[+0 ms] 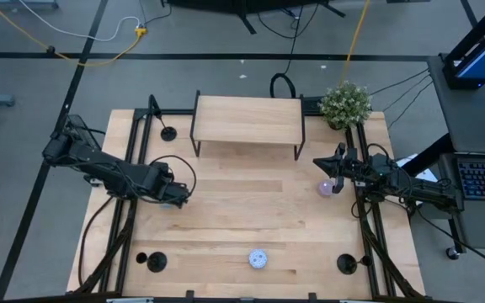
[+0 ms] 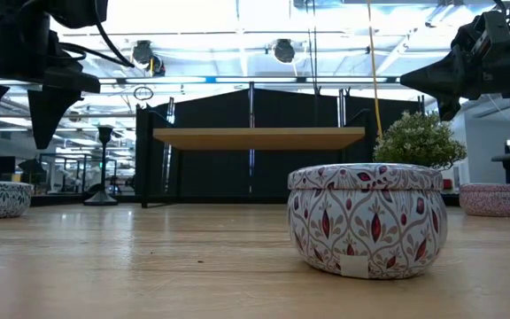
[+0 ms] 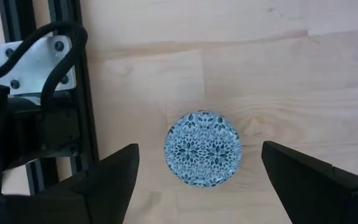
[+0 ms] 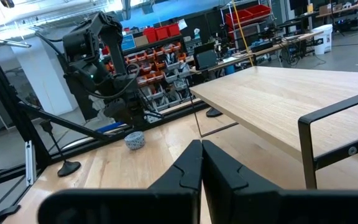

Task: Pick & Place candle stick holders
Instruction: Put the left blue scented candle on the shelf

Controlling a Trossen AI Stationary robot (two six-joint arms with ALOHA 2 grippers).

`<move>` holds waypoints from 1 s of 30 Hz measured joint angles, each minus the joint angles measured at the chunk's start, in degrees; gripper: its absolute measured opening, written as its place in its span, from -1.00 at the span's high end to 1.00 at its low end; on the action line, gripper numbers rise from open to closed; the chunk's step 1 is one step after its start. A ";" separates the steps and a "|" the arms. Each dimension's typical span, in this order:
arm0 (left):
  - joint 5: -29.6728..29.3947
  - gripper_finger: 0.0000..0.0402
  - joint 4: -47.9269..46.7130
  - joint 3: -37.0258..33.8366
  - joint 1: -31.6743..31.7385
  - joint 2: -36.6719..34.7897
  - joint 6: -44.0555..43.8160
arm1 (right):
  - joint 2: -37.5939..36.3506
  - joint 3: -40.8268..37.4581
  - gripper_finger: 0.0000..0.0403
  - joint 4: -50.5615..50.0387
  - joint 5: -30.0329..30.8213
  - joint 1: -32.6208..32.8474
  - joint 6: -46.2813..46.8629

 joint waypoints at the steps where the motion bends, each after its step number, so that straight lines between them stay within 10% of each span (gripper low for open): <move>1: -0.41 -0.70 -0.02 0.00 0.00 0.00 -0.05 | 0.00 0.00 1.00 0.00 0.00 0.00 0.00; 30: 4.51 -0.98 10.75 -6.71 -1.01 0.00 -1.19 | 0.00 0.00 1.00 0.00 -0.24 -0.01 0.00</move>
